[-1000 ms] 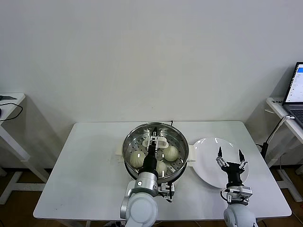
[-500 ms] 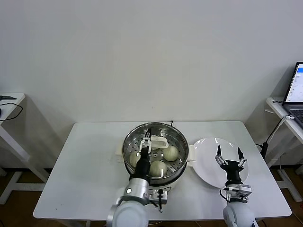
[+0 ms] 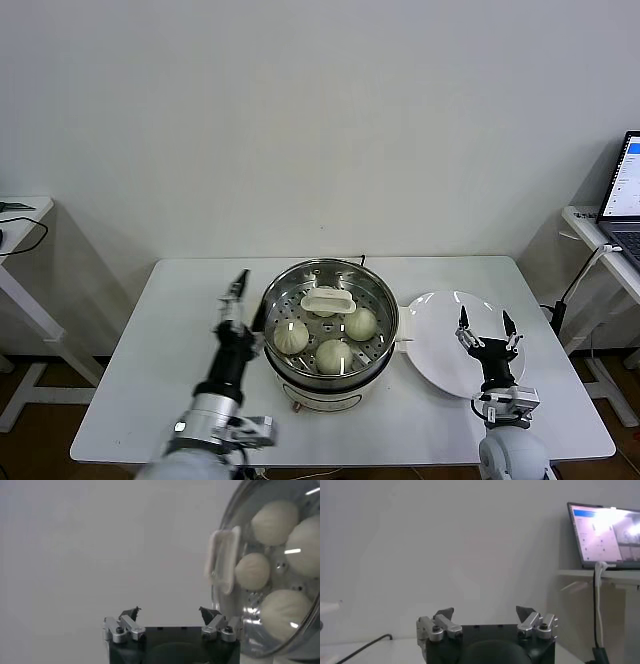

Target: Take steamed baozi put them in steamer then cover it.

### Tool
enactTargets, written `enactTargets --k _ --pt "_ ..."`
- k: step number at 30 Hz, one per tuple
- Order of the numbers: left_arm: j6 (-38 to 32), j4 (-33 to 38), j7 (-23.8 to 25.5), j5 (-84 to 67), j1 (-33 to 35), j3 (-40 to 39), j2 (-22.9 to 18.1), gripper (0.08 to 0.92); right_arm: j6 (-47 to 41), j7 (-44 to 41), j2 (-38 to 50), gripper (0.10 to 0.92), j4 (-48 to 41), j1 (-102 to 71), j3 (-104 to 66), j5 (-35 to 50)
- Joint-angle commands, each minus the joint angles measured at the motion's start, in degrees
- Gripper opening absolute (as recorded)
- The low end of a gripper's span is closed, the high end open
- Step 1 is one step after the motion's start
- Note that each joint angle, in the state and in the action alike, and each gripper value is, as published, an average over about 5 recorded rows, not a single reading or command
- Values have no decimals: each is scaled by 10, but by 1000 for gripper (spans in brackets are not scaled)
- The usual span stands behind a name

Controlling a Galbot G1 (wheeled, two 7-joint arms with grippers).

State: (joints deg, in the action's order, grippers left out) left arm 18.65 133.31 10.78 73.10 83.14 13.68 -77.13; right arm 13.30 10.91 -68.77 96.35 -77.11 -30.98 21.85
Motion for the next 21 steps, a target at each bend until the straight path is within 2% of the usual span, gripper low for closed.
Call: enactTargets --k 1,8,11,21 --pt "-100 -79 -130 -717 16 286 24 823 -42 -22 22 823 51 -25 -4 79" --pt "-199 -204 -46 -744 -2 326 17 823 -58 -14 25 823 61 -38 -3 74" --pt "-211 -218 -28 -744 2 323 14 823 -56 -16 27 823 57 -40 -2 71" --pt "-236 -215 -21 -732 18 317 3 823 -49 -35 22 823 58 -50 -6 71"
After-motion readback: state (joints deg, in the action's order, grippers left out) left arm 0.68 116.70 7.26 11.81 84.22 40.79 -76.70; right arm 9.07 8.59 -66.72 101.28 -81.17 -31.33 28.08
